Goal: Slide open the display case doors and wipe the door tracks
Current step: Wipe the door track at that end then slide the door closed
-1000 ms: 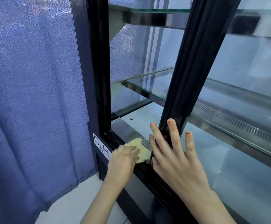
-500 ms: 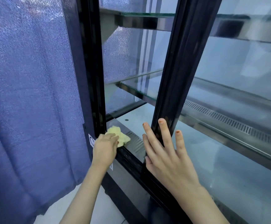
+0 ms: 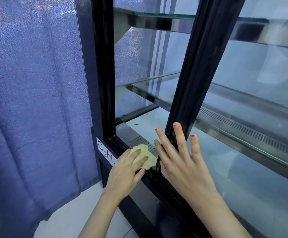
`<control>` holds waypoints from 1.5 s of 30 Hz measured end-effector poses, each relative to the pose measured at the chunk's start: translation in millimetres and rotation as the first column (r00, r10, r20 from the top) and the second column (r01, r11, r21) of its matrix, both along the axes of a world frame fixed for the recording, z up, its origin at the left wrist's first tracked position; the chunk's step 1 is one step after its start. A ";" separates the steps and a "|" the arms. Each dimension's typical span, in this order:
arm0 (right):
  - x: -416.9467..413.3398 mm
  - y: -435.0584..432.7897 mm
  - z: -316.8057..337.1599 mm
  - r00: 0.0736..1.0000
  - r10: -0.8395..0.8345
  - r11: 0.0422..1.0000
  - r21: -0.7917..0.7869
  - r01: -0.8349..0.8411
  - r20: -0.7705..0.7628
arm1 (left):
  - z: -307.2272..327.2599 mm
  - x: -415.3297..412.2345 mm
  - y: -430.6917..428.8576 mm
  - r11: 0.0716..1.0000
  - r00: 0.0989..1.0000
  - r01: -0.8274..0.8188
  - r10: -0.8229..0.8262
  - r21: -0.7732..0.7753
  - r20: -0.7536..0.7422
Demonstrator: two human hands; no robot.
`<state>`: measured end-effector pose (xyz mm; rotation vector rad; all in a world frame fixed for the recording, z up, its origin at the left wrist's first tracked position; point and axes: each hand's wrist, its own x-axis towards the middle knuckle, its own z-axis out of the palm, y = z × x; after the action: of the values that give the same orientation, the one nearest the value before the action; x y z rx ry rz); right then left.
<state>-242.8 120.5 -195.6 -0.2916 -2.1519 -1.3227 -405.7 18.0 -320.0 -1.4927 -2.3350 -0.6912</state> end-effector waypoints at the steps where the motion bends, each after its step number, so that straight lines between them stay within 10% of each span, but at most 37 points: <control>1: 1.6 0.4 -0.2 1.000 0.003 1.000 -0.005 -0.003 0.000 | 1.3 -5.4 0.3 1.000 1.000 -0.029 0.029 -0.005 0.003; 13: 14.8 4.1 -5.0 1.000 -0.007 1.000 0.022 0.007 -0.021 | 8.4 -73.9 2.9 0.984 0.980 -0.178 0.178 -0.005 0.095; 34: 16.6 1.8 -2.5 1.000 0.004 1.000 0.004 -0.004 -0.025 | -3.7 8.1 -1.0 0.982 0.985 0.165 -0.158 0.096 -0.076; 45: 23.9 1.8 -2.9 1.000 -0.011 1.000 0.012 0.011 -0.028 | 1.2 -84.3 5.0 0.980 0.976 -0.188 0.179 0.062 0.125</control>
<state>-219.0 122.3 -198.5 -0.3162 -2.1213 -1.3293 -490.0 23.0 -318.8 -1.2162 -2.4676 -0.8265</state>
